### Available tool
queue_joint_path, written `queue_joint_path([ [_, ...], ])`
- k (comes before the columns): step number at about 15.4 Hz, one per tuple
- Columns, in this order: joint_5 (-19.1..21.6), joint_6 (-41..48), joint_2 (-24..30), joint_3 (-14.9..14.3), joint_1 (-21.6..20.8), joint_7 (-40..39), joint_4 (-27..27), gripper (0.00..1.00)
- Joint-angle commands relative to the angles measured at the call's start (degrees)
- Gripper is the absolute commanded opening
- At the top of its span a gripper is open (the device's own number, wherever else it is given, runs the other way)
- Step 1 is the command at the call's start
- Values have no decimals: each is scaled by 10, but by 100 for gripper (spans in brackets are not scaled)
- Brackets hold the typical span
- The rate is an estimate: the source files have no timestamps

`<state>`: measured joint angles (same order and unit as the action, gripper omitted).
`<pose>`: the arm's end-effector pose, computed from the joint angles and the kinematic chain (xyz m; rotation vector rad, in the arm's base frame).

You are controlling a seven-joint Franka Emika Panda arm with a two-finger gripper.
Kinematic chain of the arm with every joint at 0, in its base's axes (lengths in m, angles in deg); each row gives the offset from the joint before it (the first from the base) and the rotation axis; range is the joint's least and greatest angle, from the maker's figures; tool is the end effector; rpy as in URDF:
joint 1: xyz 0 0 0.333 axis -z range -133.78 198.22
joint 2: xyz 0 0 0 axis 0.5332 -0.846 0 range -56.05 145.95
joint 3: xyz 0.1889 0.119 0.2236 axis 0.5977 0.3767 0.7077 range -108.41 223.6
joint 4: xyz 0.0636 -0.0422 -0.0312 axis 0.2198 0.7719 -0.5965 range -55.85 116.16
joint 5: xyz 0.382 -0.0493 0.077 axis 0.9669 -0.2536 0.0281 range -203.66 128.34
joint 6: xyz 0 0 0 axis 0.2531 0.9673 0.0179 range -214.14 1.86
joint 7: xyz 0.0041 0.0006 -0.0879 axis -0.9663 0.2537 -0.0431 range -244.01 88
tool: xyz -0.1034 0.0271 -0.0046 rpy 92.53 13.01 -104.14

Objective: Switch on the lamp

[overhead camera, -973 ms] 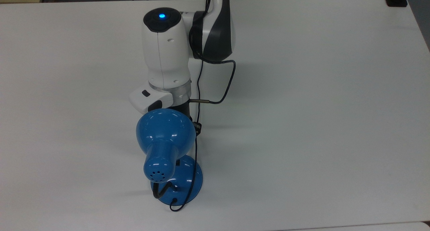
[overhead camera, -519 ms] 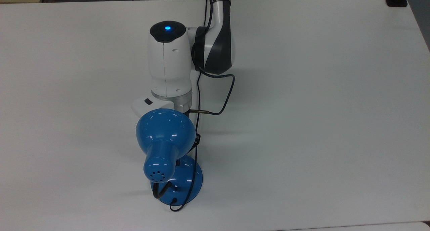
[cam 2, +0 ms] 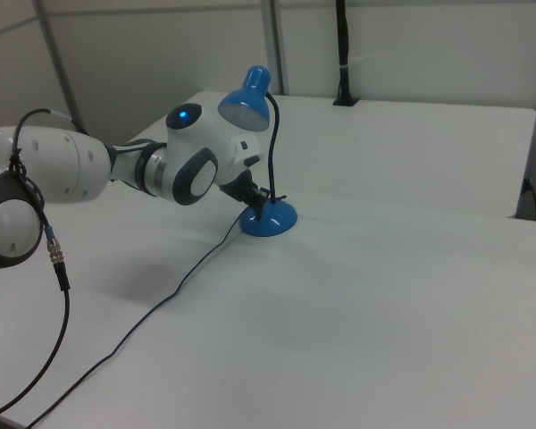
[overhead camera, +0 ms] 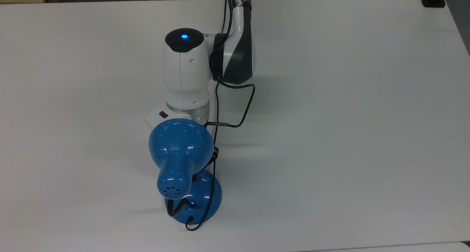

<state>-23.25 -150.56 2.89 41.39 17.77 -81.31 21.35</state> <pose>0.7668 0.0240 0.3340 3.0209 -0.0639 0.8084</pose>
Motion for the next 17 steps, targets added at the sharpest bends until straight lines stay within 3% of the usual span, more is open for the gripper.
queue_joint_path([
  [1,-11,-8,-19,-2,-2,-8,-10,0],
  [9,-15,-10,-19,-2,-4,-9,-9,0],
  [10,-14,-6,0,-2,-6,-9,-3,0],
  [12,-13,0,71,-2,-17,-7,70,0],
  [14,-14,66,139,-3,-17,-5,112,0],
  [17,-41,299,224,-9,-6,-7,107,0],
])
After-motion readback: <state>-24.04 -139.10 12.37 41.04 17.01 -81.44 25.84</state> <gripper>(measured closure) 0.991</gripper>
